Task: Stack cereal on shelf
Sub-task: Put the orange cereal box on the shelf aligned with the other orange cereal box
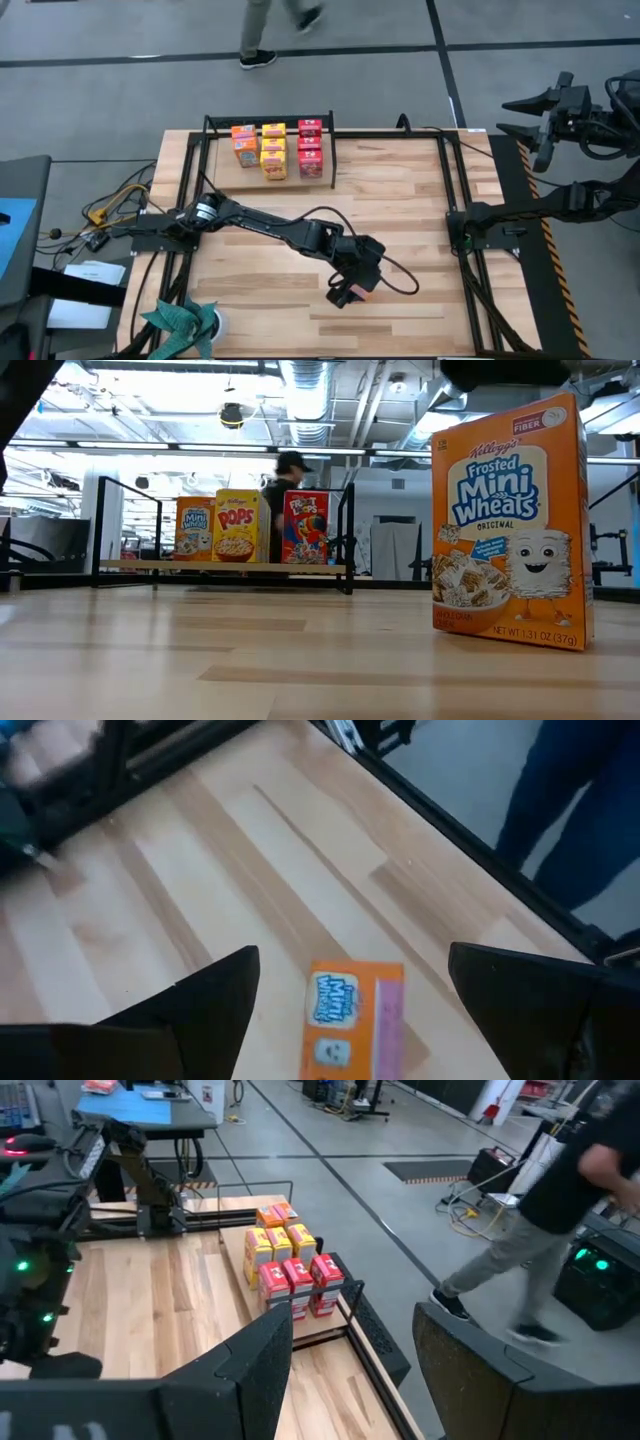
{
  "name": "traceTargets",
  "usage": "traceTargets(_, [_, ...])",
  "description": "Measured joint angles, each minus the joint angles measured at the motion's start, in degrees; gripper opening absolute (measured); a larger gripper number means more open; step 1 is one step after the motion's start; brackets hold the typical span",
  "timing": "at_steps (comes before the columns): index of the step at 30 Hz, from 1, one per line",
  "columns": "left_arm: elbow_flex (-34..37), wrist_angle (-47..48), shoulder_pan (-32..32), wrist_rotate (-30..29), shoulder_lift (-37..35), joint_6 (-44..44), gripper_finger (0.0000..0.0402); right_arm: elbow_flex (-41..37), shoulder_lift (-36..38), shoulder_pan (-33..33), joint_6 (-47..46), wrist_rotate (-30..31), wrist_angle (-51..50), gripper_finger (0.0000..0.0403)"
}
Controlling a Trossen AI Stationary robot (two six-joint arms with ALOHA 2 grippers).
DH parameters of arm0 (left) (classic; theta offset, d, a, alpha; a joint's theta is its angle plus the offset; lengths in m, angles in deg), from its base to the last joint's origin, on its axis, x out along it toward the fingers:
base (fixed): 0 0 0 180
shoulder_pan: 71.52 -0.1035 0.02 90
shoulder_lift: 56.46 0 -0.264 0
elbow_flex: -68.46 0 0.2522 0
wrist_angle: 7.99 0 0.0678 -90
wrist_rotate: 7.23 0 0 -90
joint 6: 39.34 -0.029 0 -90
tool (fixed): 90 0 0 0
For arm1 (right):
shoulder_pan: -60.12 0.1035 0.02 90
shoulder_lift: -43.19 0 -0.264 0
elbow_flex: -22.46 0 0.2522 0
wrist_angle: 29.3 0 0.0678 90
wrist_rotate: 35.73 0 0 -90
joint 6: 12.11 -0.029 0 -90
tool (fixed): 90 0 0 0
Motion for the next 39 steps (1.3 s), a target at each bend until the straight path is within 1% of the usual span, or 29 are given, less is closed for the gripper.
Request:
traceTargets(5, [0.01,1.41,-0.07,0.85,0.07,1.36,0.0316,0.00,0.00,-0.01,-0.02,0.02,0.00,0.0232])
traceTargets(8, [0.01,3.36,-0.07,-0.81,0.07,0.64,0.0316,0.00,0.00,-0.01,0.00,0.02,0.00,0.0232])
traceTargets(14, [0.01,4.98,-0.07,-1.47,0.07,0.16,0.0316,0.00,0.00,-0.01,0.02,0.02,0.00,0.0232])
traceTargets(18, [0.01,7.19,-0.07,-4.19,0.07,-1.65,0.0316,0.00,0.00,-0.02,0.02,0.02,0.02,0.0232])
traceTargets(24, [0.01,8.17,-0.07,-4.17,0.07,-2.21,0.0316,0.00,0.00,0.00,0.04,0.02,0.00,0.0232])
traceTargets(28, [0.01,9.25,-0.07,-2.83,0.07,-2.28,0.0316,0.00,0.00,0.00,0.07,0.02,0.01,0.0232])
traceTargets(36, [2.64,7.39,-0.07,-1.74,-0.02,-2.56,0.0316,0.00,0.00,0.00,0.05,0.04,0.02,0.0232])
traceTargets(39, [2.87,6.99,-0.04,-2.22,0.03,-2.65,0.0316,0.00,0.00,-0.01,0.04,0.03,0.01,0.0232])
